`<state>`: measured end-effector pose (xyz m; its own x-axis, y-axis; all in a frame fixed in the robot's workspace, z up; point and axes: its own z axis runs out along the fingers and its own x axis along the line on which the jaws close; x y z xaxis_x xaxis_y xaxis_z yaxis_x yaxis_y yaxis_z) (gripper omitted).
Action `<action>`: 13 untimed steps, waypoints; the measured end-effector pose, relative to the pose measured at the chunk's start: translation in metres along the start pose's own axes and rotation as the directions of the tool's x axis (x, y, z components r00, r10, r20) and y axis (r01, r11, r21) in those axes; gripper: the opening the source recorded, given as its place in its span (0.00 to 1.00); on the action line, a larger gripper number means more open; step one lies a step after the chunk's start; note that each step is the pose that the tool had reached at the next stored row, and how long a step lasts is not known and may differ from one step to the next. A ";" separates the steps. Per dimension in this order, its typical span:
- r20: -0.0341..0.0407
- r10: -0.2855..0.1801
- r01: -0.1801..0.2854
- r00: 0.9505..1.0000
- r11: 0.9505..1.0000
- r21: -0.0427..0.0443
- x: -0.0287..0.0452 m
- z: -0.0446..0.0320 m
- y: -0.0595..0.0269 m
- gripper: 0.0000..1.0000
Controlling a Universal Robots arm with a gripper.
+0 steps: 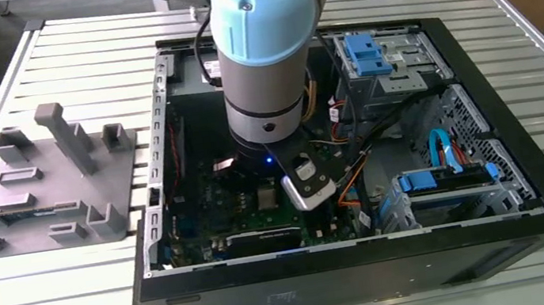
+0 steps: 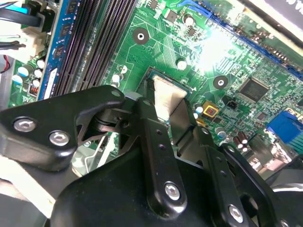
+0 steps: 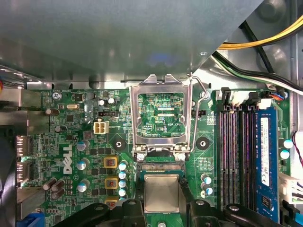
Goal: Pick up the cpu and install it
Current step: 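Place the cpu into insertion slot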
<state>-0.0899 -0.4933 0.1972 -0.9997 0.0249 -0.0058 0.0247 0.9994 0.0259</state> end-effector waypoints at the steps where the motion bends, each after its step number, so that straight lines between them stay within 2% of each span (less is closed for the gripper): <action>1: 0.000 0.000 0.000 1.000 1.000 0.000 0.0000 -0.0005 0.0001 0.38; 10: 0.000 0.000 0.000 1.000 1.000 0.000 0.0000 -0.0012 0.0000 0.38; 12: 0.000 0.000 0.000 1.000 1.000 0.000 0.0000 -0.0013 0.0001 0.40; 13: 0.000 0.000 0.000 1.000 1.000 0.000 0.0000 -0.0010 0.0000 0.45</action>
<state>-0.0899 -0.4933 0.1982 -0.9997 0.0249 -0.0059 0.0247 0.9994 0.0261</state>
